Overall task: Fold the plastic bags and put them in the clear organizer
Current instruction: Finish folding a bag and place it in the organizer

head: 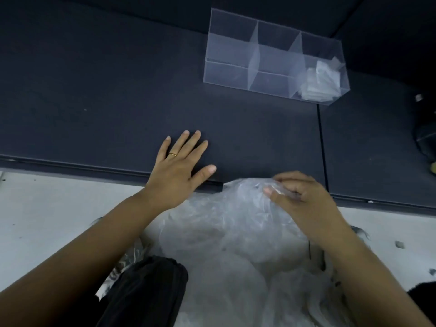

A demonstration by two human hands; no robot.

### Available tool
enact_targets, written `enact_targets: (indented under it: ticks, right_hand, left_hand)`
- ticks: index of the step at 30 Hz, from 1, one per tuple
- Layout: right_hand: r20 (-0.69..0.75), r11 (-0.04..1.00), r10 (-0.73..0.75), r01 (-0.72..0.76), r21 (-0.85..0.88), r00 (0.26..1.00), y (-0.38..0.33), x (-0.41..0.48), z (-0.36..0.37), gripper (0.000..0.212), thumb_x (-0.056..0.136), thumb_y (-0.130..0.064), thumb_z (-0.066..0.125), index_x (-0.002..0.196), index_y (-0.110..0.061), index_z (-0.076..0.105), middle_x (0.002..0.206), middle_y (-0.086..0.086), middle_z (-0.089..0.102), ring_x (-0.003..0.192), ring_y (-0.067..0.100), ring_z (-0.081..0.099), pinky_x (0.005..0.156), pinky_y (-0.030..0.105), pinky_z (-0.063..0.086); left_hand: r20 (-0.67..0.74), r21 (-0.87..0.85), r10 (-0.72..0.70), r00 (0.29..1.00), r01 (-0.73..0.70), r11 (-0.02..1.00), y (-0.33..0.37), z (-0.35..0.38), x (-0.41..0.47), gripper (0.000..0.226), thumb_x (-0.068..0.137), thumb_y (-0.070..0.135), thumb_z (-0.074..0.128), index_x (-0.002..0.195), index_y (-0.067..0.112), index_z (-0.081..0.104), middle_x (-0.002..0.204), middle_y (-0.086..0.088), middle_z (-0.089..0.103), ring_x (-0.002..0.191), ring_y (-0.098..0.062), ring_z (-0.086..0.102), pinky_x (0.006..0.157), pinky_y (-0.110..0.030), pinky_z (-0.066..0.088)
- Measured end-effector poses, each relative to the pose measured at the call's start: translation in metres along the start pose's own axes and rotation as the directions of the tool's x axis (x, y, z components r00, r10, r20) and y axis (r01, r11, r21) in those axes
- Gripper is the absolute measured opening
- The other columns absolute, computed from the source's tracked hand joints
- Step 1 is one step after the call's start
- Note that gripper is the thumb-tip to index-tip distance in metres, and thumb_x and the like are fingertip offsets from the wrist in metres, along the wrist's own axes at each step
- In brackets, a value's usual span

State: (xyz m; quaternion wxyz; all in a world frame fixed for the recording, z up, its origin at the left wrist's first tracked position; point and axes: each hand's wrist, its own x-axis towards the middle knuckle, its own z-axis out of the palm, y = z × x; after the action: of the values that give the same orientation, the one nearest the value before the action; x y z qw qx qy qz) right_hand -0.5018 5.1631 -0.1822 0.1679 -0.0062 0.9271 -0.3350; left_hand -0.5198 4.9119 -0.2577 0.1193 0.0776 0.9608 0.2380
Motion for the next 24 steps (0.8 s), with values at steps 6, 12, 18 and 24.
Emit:
enact_targets:
  ticks: [6, 12, 18, 24]
  right_hand:
    - [0.058, 0.938, 0.041, -0.058, 0.342, 0.997, -0.047, 0.018, -0.019, 0.050, 0.069, -0.055, 0.070, 0.060, -0.009, 0.052, 0.059, -0.010, 0.053, 0.052, 0.005, 0.051, 0.049, 0.015, 0.040]
    - [0.160, 0.919, 0.008, -0.070, 0.388, 0.987, -0.037, 0.031, -0.019, 0.050, 0.067, -0.060, 0.064, 0.054, -0.017, 0.041, 0.049, -0.009, 0.030, 0.045, 0.006, 0.028, 0.045, 0.012, 0.029]
    - [0.351, 0.897, 0.081, -0.222, 0.383, 0.933, 0.003, 0.018, -0.027, 0.048, 0.069, -0.061, 0.070, 0.063, -0.015, 0.056, 0.062, 0.002, 0.044, 0.059, 0.016, 0.040, 0.060, 0.025, 0.035]
    - [0.222, 0.655, 0.110, -0.239, 0.717, 0.969, 0.008, 0.020, -0.041, 0.034, 0.060, -0.052, 0.082, 0.064, -0.023, 0.063, 0.058, -0.005, 0.046, 0.050, 0.007, 0.041, 0.051, 0.019, 0.038]
  left_hand:
    - [0.223, -0.866, 0.110, 0.969, 0.145, 0.479, 0.038, -0.042, -0.012, 0.066, 0.079, 0.060, 0.062, 0.138, 0.035, 0.047, 0.133, 0.025, 0.053, 0.118, 0.012, 0.049, 0.095, -0.008, 0.041]
    - [0.136, -0.918, -0.118, 0.984, 0.170, 0.358, 0.045, -0.042, -0.007, 0.027, 0.076, 0.039, 0.068, 0.072, 0.012, 0.064, 0.068, 0.000, 0.061, 0.063, -0.010, 0.055, 0.057, -0.022, 0.045]
    - [0.148, -0.857, -0.126, 0.981, 0.191, 0.479, 0.020, -0.044, -0.013, 0.025, 0.081, 0.040, 0.065, 0.085, 0.017, 0.075, 0.080, 0.000, 0.073, 0.070, -0.010, 0.065, 0.064, -0.023, 0.050]
    - [0.520, -0.761, 0.531, 0.669, 0.080, 0.644, 0.013, -0.067, -0.012, 0.066, 0.079, 0.057, 0.066, 0.128, 0.013, 0.060, 0.132, 0.001, 0.060, 0.128, -0.018, 0.051, 0.108, -0.040, 0.037]
